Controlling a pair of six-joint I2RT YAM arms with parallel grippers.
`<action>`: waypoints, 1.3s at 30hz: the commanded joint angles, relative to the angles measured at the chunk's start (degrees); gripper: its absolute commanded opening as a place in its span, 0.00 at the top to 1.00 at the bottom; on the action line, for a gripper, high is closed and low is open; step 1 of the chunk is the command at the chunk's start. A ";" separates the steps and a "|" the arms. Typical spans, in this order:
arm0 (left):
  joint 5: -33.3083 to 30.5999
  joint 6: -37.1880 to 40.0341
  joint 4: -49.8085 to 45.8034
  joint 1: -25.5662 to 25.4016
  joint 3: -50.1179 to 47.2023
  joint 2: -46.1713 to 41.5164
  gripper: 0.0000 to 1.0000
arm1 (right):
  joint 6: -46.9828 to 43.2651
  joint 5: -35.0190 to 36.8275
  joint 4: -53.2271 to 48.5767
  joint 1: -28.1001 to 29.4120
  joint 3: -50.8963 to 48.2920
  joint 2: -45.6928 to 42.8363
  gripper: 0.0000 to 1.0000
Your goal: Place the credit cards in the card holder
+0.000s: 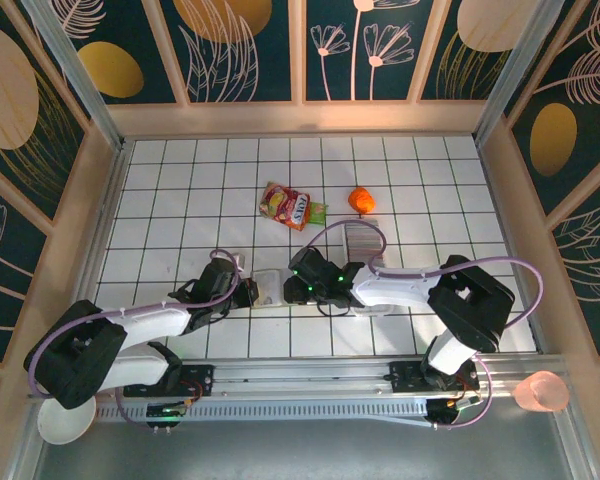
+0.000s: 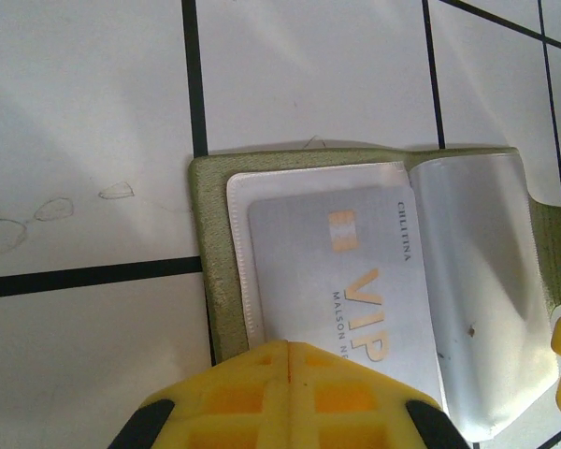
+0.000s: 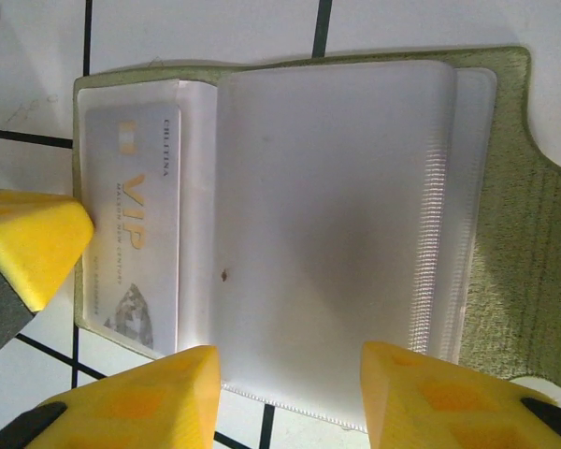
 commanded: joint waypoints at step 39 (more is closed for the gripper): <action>-7.73 -2.80 -5.05 -0.08 -0.50 -10.71 1.00 | 3.03 -4.56 10.42 1.49 4.14 7.73 0.50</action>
